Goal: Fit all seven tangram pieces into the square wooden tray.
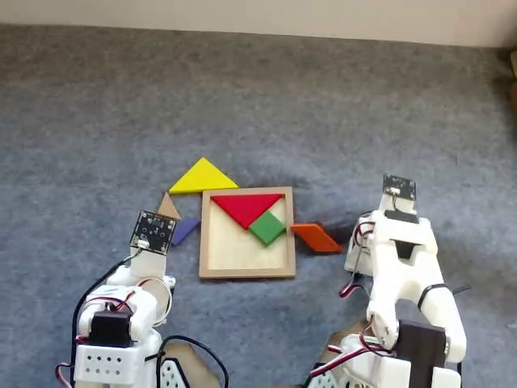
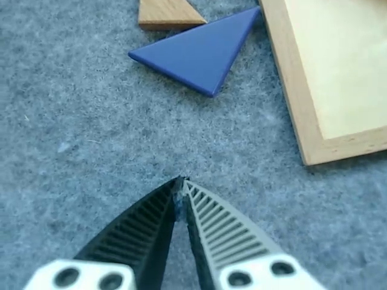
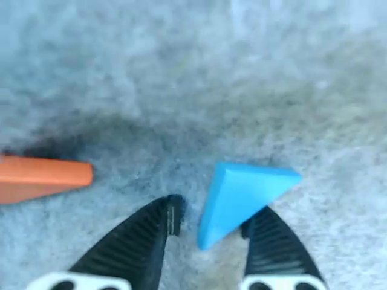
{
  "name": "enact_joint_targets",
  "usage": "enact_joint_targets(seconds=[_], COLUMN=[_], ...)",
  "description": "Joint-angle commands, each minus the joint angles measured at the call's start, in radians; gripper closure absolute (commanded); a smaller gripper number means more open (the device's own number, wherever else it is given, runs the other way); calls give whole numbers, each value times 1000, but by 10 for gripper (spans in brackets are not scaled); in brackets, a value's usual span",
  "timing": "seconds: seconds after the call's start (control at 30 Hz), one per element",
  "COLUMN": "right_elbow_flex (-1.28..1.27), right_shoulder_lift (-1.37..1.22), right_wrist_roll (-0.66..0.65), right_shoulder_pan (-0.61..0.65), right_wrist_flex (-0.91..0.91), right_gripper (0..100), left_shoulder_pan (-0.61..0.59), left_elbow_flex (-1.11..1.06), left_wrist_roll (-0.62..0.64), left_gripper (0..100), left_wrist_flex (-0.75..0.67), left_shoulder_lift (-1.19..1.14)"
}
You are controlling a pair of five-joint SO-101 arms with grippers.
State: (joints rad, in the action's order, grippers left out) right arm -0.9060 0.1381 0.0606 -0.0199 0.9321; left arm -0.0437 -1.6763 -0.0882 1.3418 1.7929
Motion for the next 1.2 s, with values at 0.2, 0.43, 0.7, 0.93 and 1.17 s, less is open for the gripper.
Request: enact_joint_targets(seconds=[0.2,0.43,0.7,0.93,1.17], right_elbow_flex=[102,96,93,96,102], right_shoulder_lift=[153,331,344,246,64], right_wrist_roll=[-6,-6,2,-87,-245], right_shoulder_pan=[28,28,21,21,-47], right_wrist_flex=[160,168,170,171,171], right_gripper=[937,935,765,746,746], left_shoulder_pan=[-5,-5,-5,-5,-5], left_elbow_flex=[-19,-19,-19,-19,-19], left_wrist_roll=[0,0,0,0,0], left_gripper=[995,995,995,995,995], left_wrist_flex=[6,6,6,6,6], left_shoulder_lift=[19,19,19,19,19])
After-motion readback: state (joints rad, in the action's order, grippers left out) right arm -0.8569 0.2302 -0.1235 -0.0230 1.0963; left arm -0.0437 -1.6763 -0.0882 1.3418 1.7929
